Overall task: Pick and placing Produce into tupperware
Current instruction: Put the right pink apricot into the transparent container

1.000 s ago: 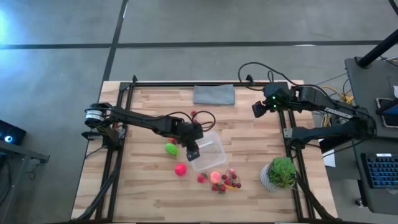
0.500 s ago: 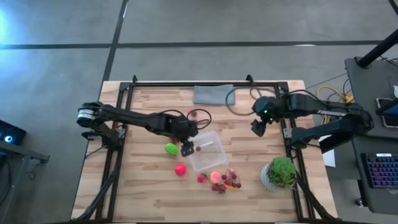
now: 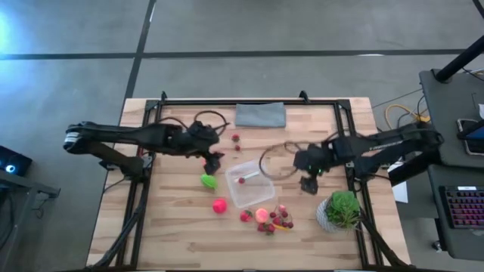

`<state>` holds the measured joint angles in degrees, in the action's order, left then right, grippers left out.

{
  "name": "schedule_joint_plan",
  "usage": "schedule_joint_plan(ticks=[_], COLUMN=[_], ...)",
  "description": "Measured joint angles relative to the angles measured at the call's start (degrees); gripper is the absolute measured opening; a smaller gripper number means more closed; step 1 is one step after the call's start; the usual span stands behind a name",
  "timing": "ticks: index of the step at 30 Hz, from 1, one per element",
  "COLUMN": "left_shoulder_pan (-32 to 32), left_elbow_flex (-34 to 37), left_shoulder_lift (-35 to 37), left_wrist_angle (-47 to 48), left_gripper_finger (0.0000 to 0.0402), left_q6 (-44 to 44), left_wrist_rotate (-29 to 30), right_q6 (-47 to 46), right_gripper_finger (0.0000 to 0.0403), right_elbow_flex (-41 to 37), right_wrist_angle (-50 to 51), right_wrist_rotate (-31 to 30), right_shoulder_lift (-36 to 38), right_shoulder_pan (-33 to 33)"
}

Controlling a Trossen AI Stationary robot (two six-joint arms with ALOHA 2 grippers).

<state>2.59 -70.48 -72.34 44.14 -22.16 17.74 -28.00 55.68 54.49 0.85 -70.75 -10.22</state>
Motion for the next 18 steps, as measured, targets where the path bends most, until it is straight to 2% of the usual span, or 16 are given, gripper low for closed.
schedule_joint_plan(ticks=[6,9,13,18], left_shoulder_pan=[0.5,1.0,1.3,1.4], left_elbow_flex=[0.9,3.3,7.2,11.2], left_shoulder_lift=[5.2,7.8,10.7,13.6], left_wrist_angle=[5.1,6.1,6.0,5.7], left_gripper_finger=[0.0242,0.0242,0.0242,0.0242], left_q6=[0.6,2.4,3.1,3.1], left_wrist_rotate=[0.6,0.6,0.6,0.5], right_q6=[-10.8,-16.3,-22.5,-24.4], right_gripper_finger=[0.0265,0.0265,0.0265,0.0265], right_elbow_flex=[-0.4,0.3,2.1,6.5], right_wrist_angle=[-11.7,-13.3,-13.3,-13.4], right_wrist_rotate=[-8.3,-12.0,-12.4,-12.5], right_shoulder_lift=[-5.1,-9.3,-15.8,-23.2], right_shoulder_pan=[-11.3,-15.5,-18.8,-20.3])
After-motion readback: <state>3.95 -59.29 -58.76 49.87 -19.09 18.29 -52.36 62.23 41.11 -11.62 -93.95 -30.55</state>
